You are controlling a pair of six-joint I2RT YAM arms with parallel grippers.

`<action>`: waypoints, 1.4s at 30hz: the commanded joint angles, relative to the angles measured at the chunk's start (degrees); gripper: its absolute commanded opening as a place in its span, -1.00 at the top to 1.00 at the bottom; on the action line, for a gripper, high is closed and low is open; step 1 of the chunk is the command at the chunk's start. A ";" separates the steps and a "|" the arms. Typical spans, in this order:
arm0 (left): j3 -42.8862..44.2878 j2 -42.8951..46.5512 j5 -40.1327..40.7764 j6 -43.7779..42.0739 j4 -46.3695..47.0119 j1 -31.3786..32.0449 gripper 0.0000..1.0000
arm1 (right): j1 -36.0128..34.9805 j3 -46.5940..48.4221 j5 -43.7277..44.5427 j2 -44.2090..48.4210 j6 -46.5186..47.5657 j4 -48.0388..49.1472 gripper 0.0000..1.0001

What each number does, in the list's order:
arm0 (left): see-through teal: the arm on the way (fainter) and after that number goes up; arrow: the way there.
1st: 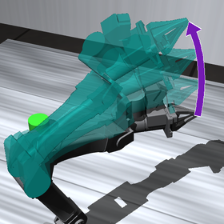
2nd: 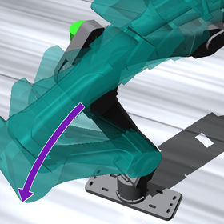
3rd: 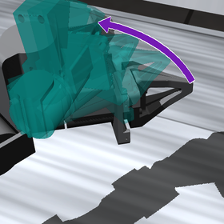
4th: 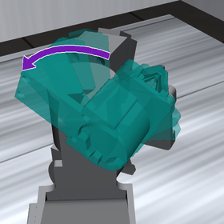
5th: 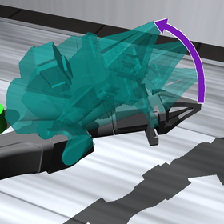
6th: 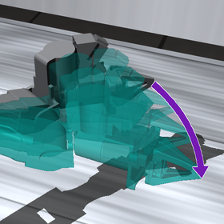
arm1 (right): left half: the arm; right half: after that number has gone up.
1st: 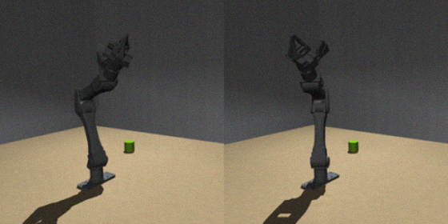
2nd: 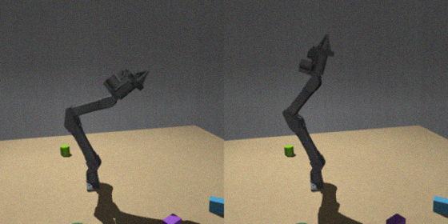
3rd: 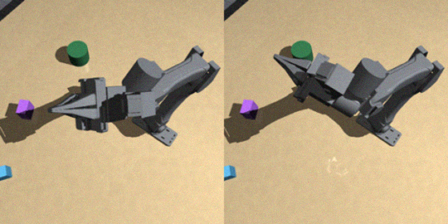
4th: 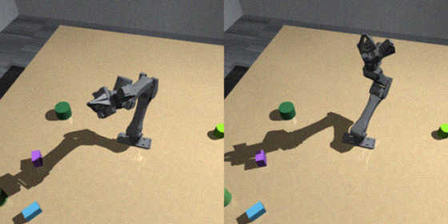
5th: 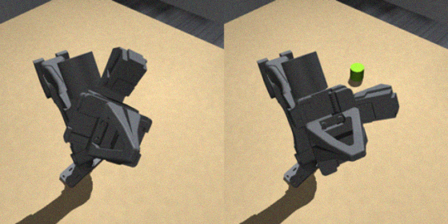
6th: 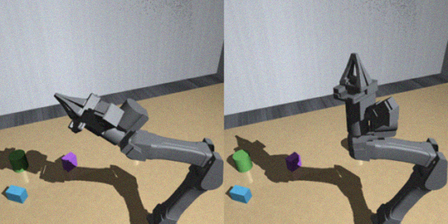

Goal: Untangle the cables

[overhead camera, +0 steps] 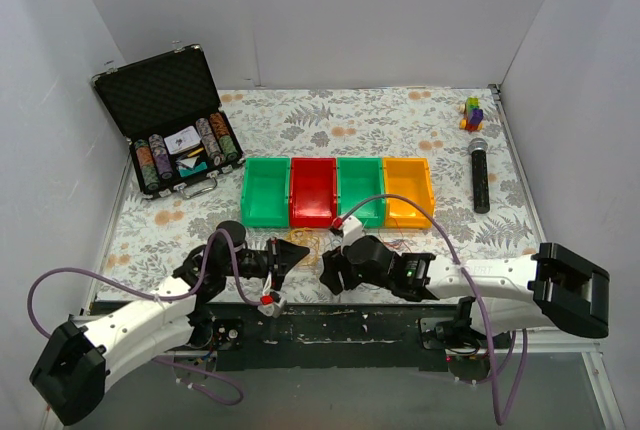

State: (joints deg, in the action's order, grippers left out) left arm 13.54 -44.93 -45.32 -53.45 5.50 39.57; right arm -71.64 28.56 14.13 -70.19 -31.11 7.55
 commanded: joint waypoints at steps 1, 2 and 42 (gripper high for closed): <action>1.58 2.21 1.20 1.68 -3.56 0.24 1.00 | 0.09 3.70 0.03 -1.35 1.84 7.38 -0.39; 1.23 2.47 1.11 1.51 -3.65 0.24 1.00 | 0.09 3.96 -0.59 -1.61 2.11 8.35 -0.38; 30.02 -0.60 38.20 35.76 2.34 -14.58 1.00 | 1.76 7.74 14.25 7.68 4.13 -6.31 0.97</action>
State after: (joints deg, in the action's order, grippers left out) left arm 30.55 -44.80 -17.85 -32.03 6.50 34.74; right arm -70.87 33.93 19.70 -69.32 -29.26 6.96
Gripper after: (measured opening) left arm 0.015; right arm 0.024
